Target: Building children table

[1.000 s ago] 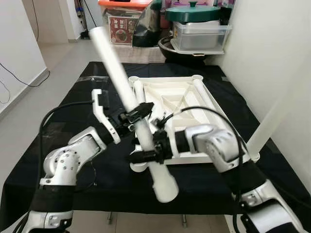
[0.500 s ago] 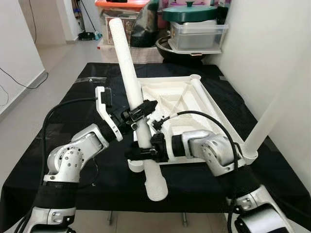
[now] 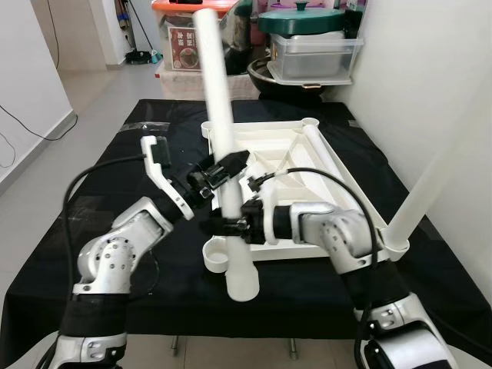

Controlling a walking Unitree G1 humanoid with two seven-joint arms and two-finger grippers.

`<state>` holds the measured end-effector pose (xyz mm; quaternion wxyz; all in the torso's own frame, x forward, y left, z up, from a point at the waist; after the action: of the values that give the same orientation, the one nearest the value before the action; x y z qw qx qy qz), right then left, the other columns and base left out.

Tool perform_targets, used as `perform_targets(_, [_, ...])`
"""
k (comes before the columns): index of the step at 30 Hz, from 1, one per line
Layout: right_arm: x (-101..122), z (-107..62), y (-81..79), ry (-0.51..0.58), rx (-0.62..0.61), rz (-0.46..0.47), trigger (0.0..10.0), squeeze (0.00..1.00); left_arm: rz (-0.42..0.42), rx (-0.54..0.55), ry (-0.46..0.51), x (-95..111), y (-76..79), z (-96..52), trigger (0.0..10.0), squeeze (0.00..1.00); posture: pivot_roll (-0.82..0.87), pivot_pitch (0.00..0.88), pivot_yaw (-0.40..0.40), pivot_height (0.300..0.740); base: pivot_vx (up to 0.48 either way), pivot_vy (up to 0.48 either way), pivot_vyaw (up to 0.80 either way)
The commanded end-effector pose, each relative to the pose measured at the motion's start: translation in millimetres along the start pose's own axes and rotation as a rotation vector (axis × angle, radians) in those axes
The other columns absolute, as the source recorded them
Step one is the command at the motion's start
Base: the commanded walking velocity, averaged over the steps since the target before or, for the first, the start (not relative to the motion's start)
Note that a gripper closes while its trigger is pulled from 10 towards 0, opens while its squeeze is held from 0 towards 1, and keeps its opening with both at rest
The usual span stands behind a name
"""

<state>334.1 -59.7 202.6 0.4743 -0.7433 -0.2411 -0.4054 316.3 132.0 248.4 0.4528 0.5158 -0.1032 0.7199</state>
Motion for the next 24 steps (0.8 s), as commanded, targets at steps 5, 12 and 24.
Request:
perform_targets(5, [11.4, -23.5, 18.2, 0.131, -0.088, 0.068, 0.0, 0.0, -0.004, 0.034, 0.121, 29.4, 4.0, -28.7, 10.0, 0.0, 0.04, 0.0, -0.033, 0.74, 0.0, 0.0, 0.0])
perform_targets(12, [55.7, -49.4, 49.0, 0.38, -0.322, 0.078, 0.0, 0.0, 0.011, 0.004, 0.128, 29.5, 21.5, -39.4, 10.0, 0.0, 0.06, 0.0, -0.051, 0.74, 0.0, 0.0, 0.0])
perform_targets(24, [132.1, -61.9, 20.8, 0.743, -0.33, 0.023, 0.0, 0.0, 0.103, 0.032, -0.161, -20.9, 25.1, -51.2, 10.0, 0.0, 0.07, 0.0, -0.058, 0.74, 0.0, 0.0, 0.0])
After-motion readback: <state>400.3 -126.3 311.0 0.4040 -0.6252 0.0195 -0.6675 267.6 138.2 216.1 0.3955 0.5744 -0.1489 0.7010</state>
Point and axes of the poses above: a point about 5 cm out from each wrist's last joint towards the gripper, its own z axis pointing out of the wrist towards the gripper, its own x axis along the axis of the wrist's last joint, y = z × x, the point moved 1 cm from there along z, pointing out of the wrist towards the gripper, and after that the axes turned 12 degrees about z, right-handed, at the moved point
